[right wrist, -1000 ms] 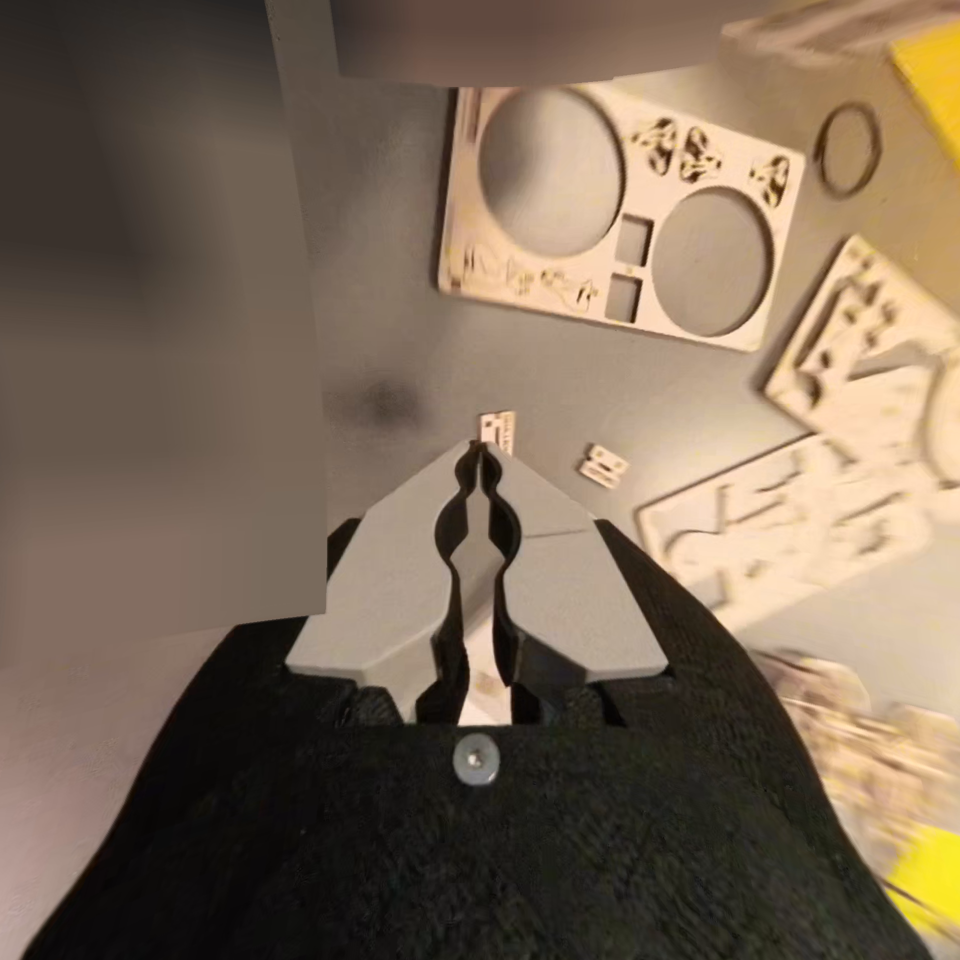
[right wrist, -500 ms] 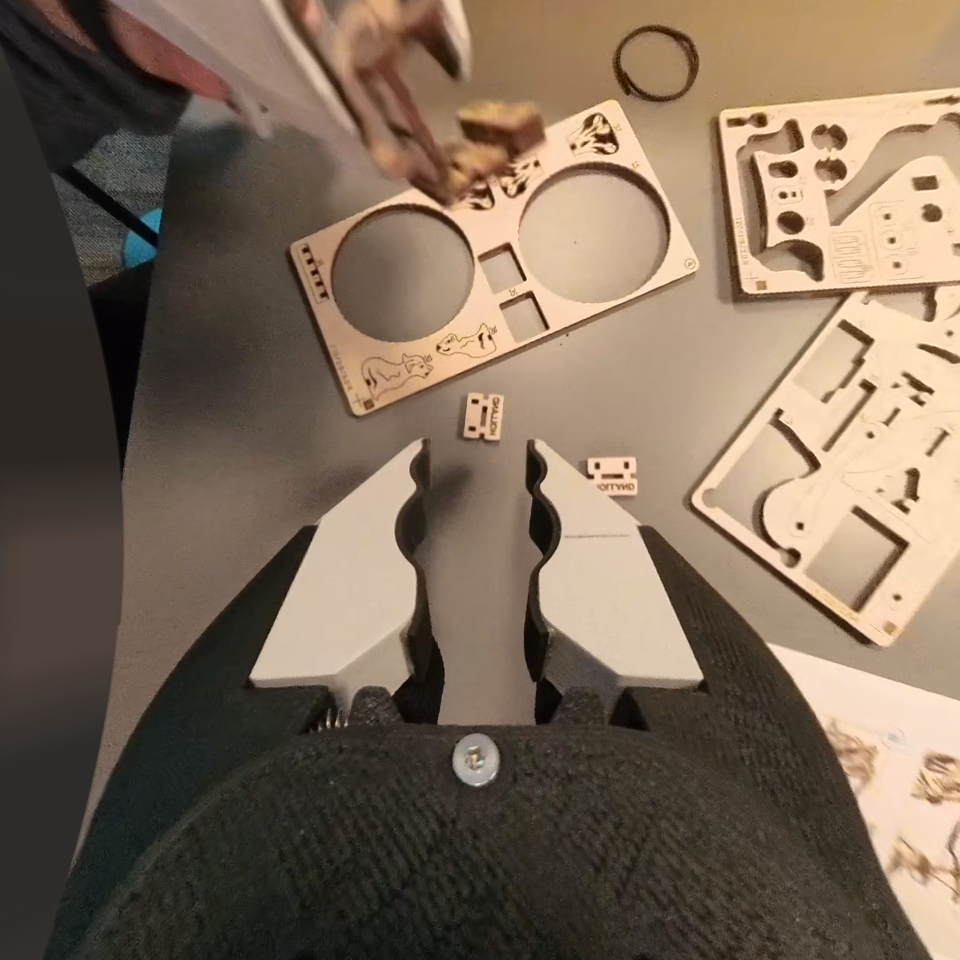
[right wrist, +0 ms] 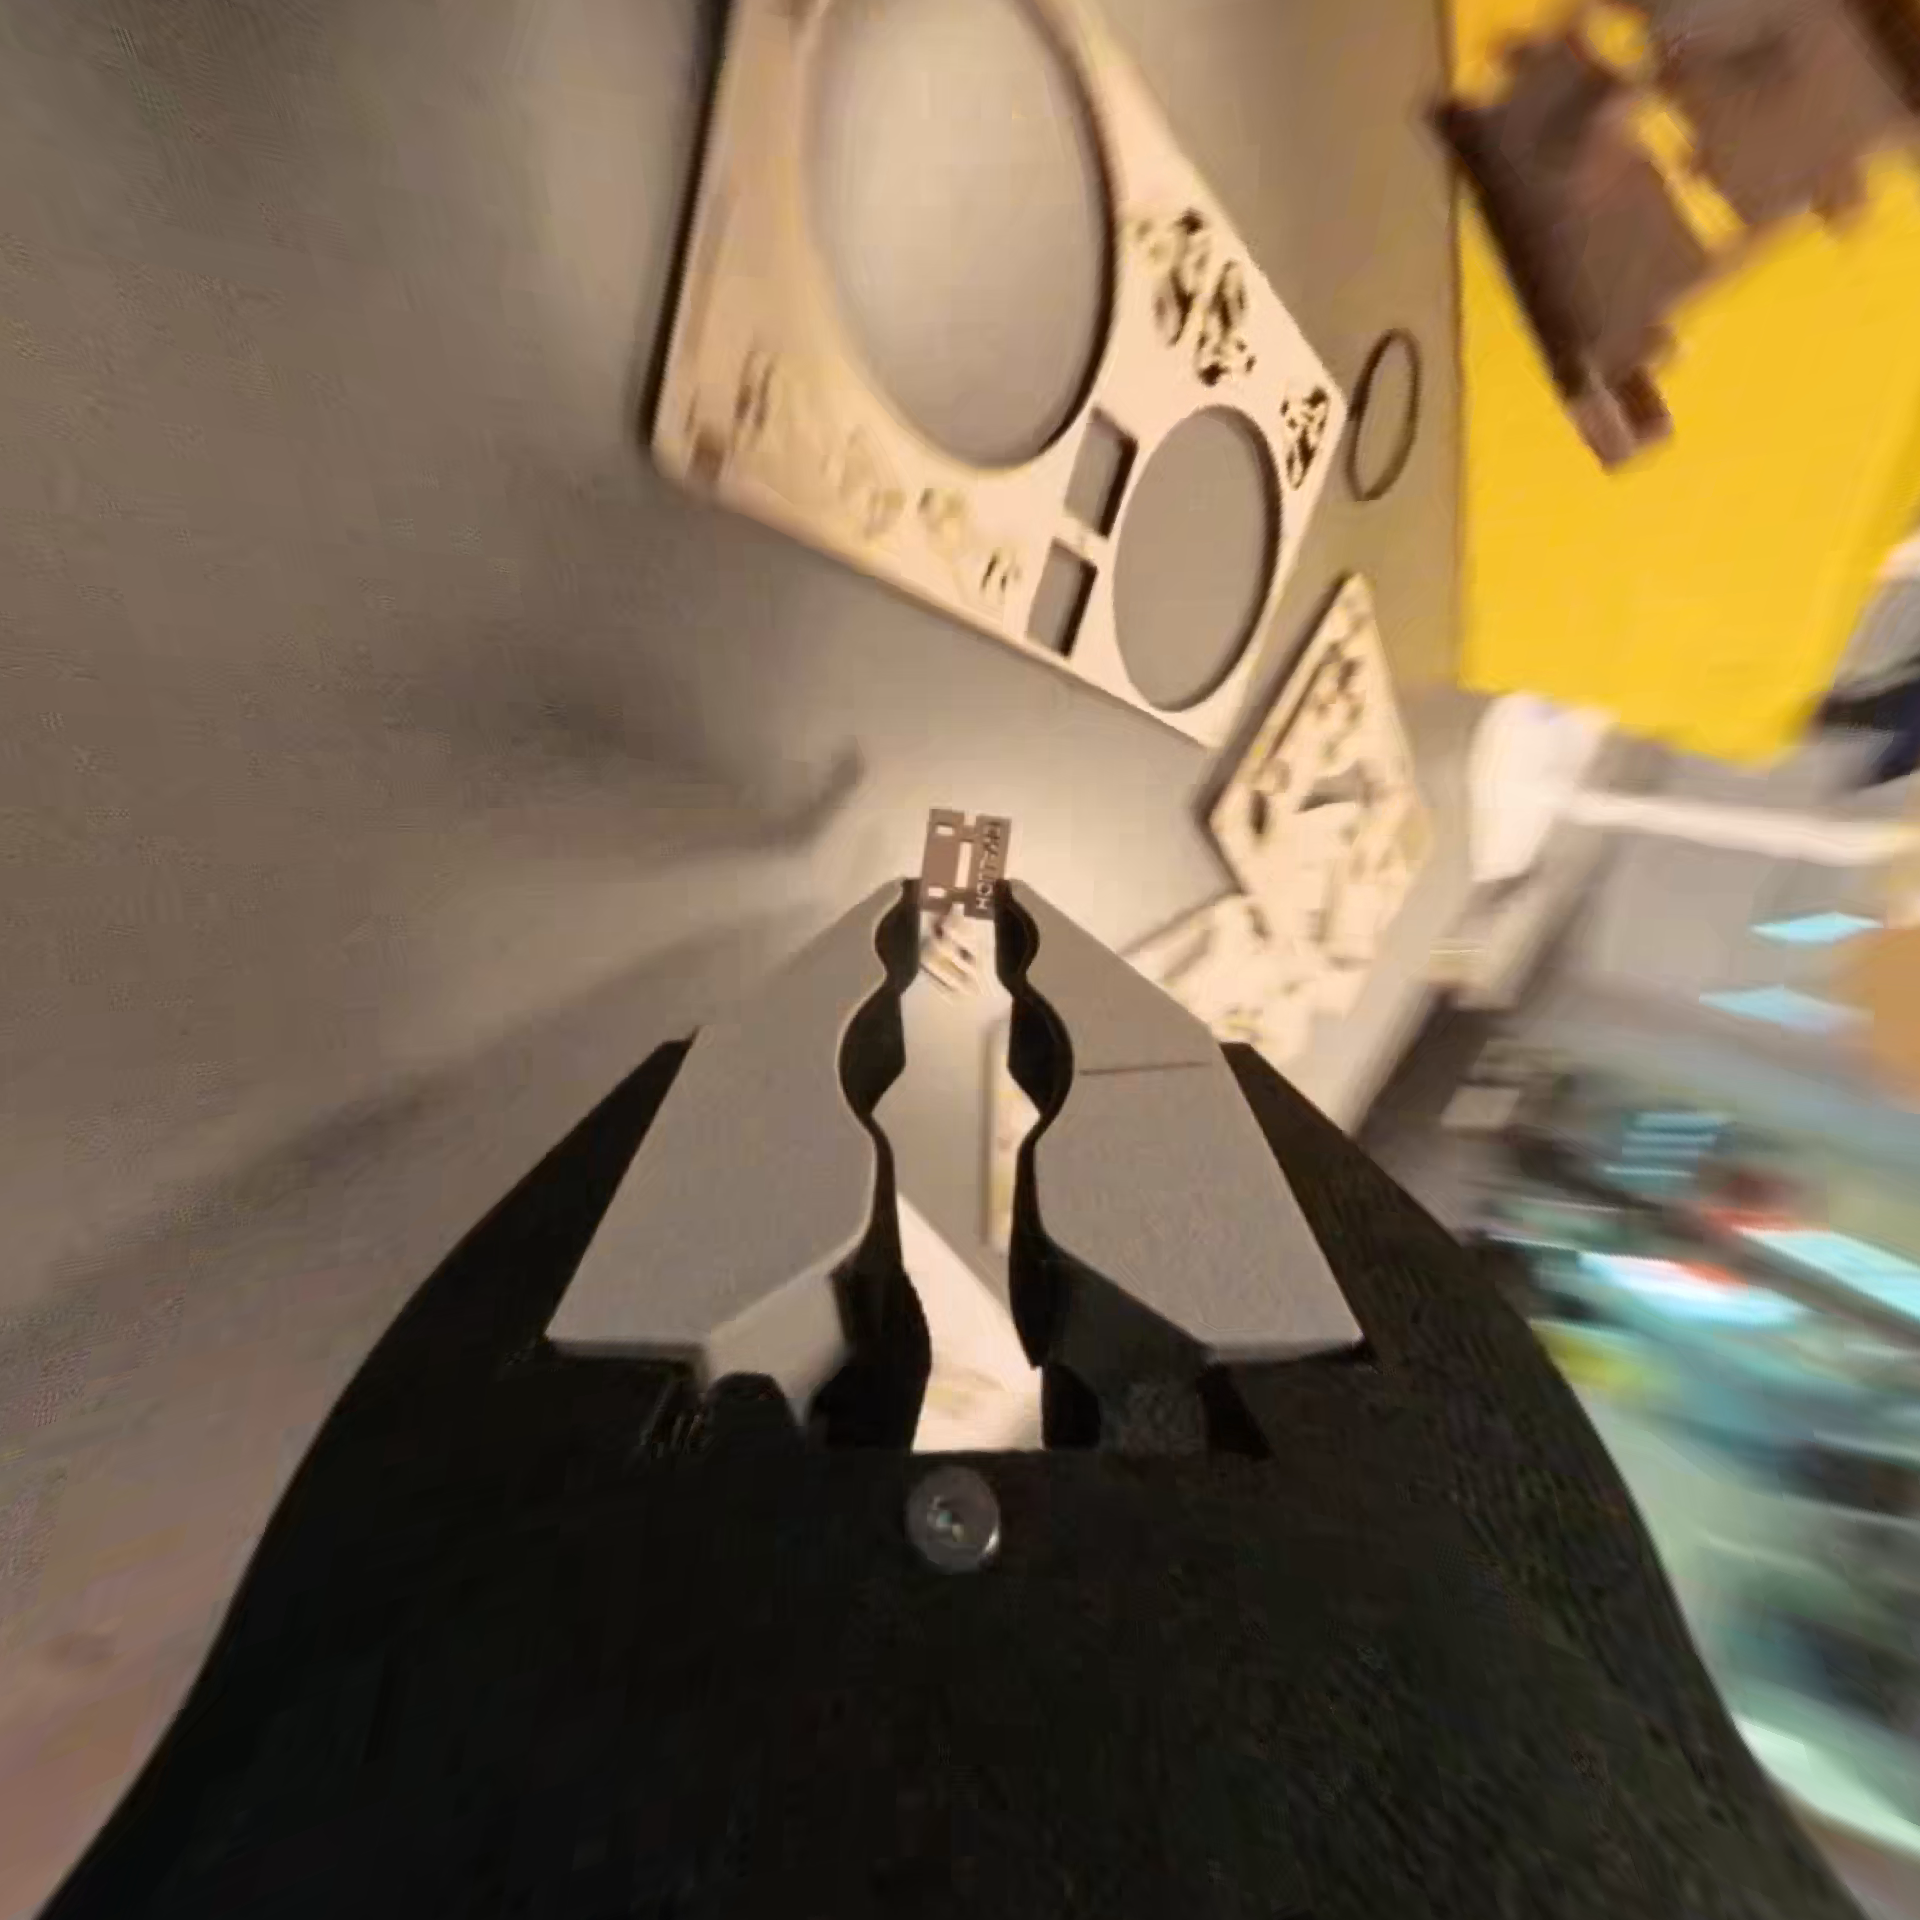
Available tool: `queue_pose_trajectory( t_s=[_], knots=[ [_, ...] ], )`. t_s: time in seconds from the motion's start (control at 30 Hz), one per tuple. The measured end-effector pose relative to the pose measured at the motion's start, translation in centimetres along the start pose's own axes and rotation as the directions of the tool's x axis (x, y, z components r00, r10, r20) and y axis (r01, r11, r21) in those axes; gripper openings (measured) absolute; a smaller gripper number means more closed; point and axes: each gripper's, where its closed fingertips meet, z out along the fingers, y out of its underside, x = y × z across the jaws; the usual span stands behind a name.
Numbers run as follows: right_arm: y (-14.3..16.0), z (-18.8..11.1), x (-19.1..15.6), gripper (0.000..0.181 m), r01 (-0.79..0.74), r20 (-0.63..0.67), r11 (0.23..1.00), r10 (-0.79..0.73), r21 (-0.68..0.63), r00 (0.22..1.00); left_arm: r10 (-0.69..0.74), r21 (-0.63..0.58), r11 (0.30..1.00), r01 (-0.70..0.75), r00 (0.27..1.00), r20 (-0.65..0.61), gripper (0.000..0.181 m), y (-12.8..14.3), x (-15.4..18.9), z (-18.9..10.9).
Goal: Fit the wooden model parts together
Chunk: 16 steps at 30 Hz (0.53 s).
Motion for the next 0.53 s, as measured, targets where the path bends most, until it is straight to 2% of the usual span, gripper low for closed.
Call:
queue_pose_trajectory(
  t_s=[0.03,0.07,0.13,0.17,0.2,0.27,0.33,0.4,0.43,0.47,0.5,0.53],
  knots=[
    [0.9,-0.4,0.7,0.012,0.225,-0.082,0.969,-0.233,-0.098,0.969,0.001,0.002,1.000,-0.001,1.000,0.001,0.021,0.0,0.1,0.0],
    [1.7,-0.7,1.3,0.012,0.425,-0.119,0.880,-0.455,-0.215,0.882,0.002,0.006,1.000,-0.002,1.000,0.000,0.021,-0.1,0.2,0.1],
    [2.5,-0.9,1.9,0.012,0.705,-0.097,0.596,-0.785,-0.384,0.612,0.002,0.014,1.000,-0.002,1.000,-0.001,0.021,-0.3,0.4,0.2],
    [2.6,-0.8,1.5,0.012,0.782,-0.059,0.475,-0.866,-0.403,0.496,0.004,0.018,1.000,-0.004,1.000,-0.002,0.021,-0.4,0.4,0.3],
    [2.7,-0.6,0.7,0.012,0.834,-0.020,0.394,-0.908,-0.387,0.419,0.008,0.023,1.000,-0.008,1.000,-0.004,0.021,-0.6,0.6,0.4],
    [2.3,-0.6,-1.1,0.012,0.911,0.019,0.268,-0.958,-0.314,0.288,0.014,0.035,0.999,-0.014,1.000,-0.012,0.021,-1.0,0.8,0.5],
    [1.4,-1.0,-3.2,0.000,0.969,0.027,0.153,-0.987,-0.193,0.161,0.016,0.047,0.999,-0.015,1.000,-0.024,0.021,-1.3,1.2,0.7],
    [0.5,-1.7,-5.0,0.000,0.993,-0.005,0.085,-0.996,-0.088,0.085,0.017,0.058,0.998,-0.015,0.999,-0.036,0.021,-1.4,1.5,0.9],
    [0.4,-2.1,-5.4,0.004,0.995,-0.004,0.075,-0.997,-0.060,0.075,0.016,0.064,0.998,-0.013,0.999,-0.043,0.021,-1.5,1.7,0.9],
    [0.7,-2.5,-5.6,0.011,0.994,0.026,0.099,-0.995,-0.034,0.100,0.015,0.075,0.997,-0.011,0.998,-0.053,0.021,-1.6,1.9,1.0],
    [1.3,-3.0,-5.7,0.013,0.985,0.079,0.173,-0.982,-0.015,0.173,0.015,0.089,0.996,-0.009,0.998,-0.063,0.021,-1.7,2.2,1.1],
    [2.1,-3.7,-5.6,0.019,0.950,0.143,0.311,-0.940,-0.006,0.309,0.014,0.103,0.995,-0.007,0.997,-0.070,0.021,-1.7,2.4,1.0]
  ],
)
